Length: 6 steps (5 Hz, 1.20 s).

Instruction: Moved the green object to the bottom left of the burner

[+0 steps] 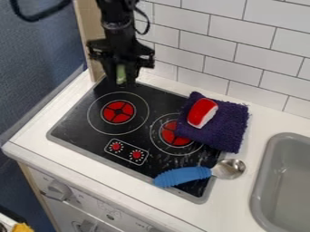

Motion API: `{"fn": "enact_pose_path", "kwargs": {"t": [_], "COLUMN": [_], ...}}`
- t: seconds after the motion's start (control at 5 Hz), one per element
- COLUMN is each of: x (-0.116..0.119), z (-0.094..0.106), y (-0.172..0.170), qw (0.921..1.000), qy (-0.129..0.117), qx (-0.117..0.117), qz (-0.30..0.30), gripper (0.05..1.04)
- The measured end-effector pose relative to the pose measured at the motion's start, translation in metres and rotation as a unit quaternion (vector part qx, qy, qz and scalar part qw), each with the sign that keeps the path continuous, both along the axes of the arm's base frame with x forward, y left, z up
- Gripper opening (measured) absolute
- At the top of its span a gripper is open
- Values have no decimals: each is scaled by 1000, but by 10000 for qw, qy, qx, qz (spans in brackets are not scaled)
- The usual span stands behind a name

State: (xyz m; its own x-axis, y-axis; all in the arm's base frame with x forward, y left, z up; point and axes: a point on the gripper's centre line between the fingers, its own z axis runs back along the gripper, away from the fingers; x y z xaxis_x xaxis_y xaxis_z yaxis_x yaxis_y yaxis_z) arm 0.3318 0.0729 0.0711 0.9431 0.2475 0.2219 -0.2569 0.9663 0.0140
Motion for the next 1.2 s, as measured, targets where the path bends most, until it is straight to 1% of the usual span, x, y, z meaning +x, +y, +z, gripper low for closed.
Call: {"fn": "enact_pose_path", "kwargs": {"t": [0.2,0.4,0.6,0.8,1.0,1.2], "x": [-25,-50,-69,-82,-91,-92], "z": [11,15,5,-7,-32,-52], "y": [-16,-9,10,30,47,54], "qw": [9998,9991,9981,9966,9955,9954], "qy": [-113,-211,-157,-163,62,203], "qx": [-174,-169,-48,40,-28,16], "qz": [62,327,601,813,949,939], "gripper": [429,429,429,429,427,424]}}
